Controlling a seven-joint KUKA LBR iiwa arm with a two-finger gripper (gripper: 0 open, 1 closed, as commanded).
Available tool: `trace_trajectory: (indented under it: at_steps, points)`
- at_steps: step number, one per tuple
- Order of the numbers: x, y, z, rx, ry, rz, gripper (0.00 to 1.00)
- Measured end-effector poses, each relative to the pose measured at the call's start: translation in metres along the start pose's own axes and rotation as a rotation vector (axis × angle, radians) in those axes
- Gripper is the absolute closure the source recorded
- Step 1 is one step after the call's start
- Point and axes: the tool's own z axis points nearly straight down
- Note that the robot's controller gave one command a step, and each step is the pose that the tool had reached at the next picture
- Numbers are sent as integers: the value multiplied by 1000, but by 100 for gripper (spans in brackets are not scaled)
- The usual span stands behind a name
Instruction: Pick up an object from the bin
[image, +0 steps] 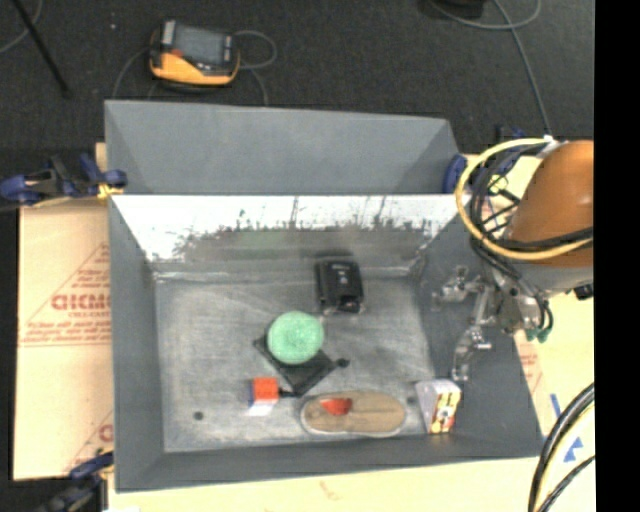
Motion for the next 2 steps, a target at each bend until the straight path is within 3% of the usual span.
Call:
trace_trajectory:
  at_steps: [1, 2]
  points:
    - [19, 23, 47, 0, -2, -117, 0]
    - [29, 71, 65, -2, 2, -348, 0]
